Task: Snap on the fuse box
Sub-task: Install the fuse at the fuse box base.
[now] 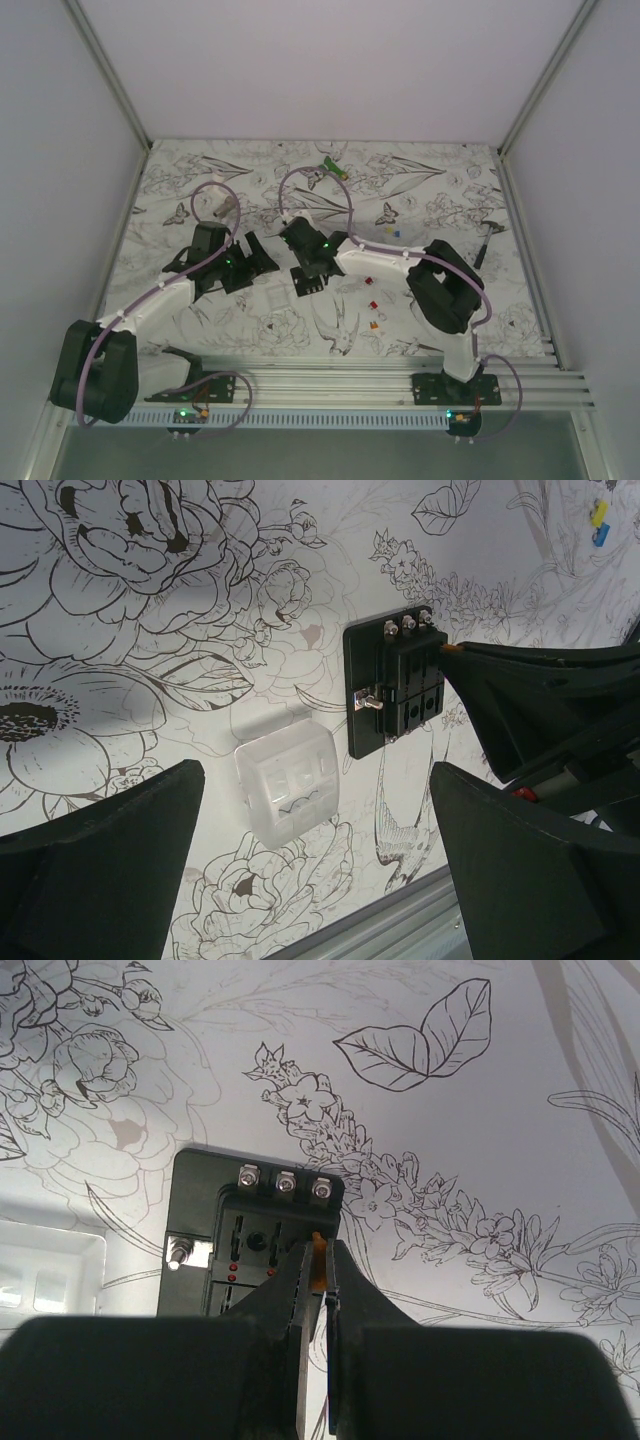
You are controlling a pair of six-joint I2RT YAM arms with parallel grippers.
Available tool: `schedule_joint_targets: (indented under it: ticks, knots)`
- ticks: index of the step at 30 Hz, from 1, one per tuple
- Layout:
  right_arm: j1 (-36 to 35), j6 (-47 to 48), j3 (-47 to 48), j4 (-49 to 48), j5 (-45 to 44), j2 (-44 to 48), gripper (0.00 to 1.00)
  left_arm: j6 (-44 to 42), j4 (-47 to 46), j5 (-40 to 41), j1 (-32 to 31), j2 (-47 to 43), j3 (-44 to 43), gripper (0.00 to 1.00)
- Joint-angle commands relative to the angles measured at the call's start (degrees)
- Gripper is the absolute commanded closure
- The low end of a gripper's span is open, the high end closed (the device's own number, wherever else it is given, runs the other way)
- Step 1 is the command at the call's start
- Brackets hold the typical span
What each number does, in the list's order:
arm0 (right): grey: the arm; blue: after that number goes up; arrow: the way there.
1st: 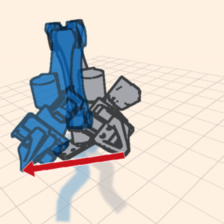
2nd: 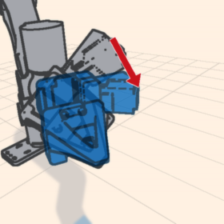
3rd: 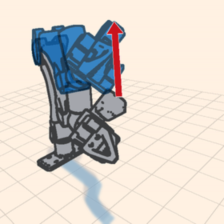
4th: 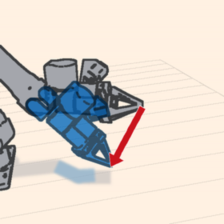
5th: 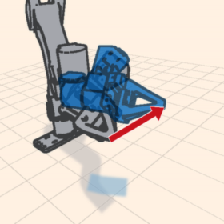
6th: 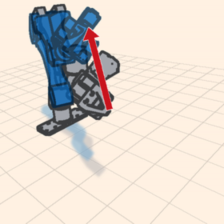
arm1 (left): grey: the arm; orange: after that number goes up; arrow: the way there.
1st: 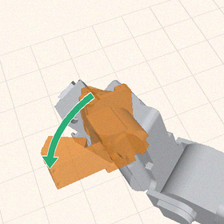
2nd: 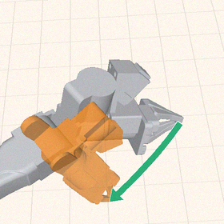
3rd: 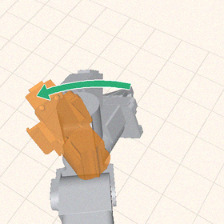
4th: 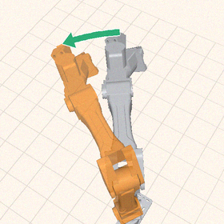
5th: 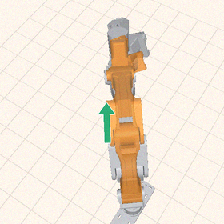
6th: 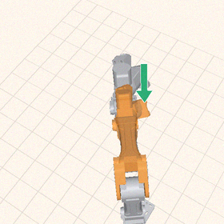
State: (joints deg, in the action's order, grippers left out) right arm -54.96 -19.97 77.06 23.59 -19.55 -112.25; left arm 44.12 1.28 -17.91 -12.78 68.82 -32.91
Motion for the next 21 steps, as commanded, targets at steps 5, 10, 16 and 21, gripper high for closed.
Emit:
schedule_joint_targets:
  ticks: [5,10,16,21]
  knots:
    - [0.2,-2.5,1.1,9.1,3.5,-8.5,1.0,0.1,-0.4,-0.3,-0.3,0.4,-0.9,0.0]
    - [0.2,-3.3,-1.6,7.5,4.0,-7.0,1.0,0.3,-0.5,-0.4,-0.2,0.5,-0.9,0.0]
    - [0.4,-4.5,-5.0,5.0,3.5,-3.4,1.0,0.6,-0.6,-1.1,-0.5,0.7,-1.1,0.01]
    - [0.5,-4.3,-4.8,4.0,3.8,-2.1,0.93,0.7,-0.8,-1.3,-1.1,0.8,-1.3,0.0]
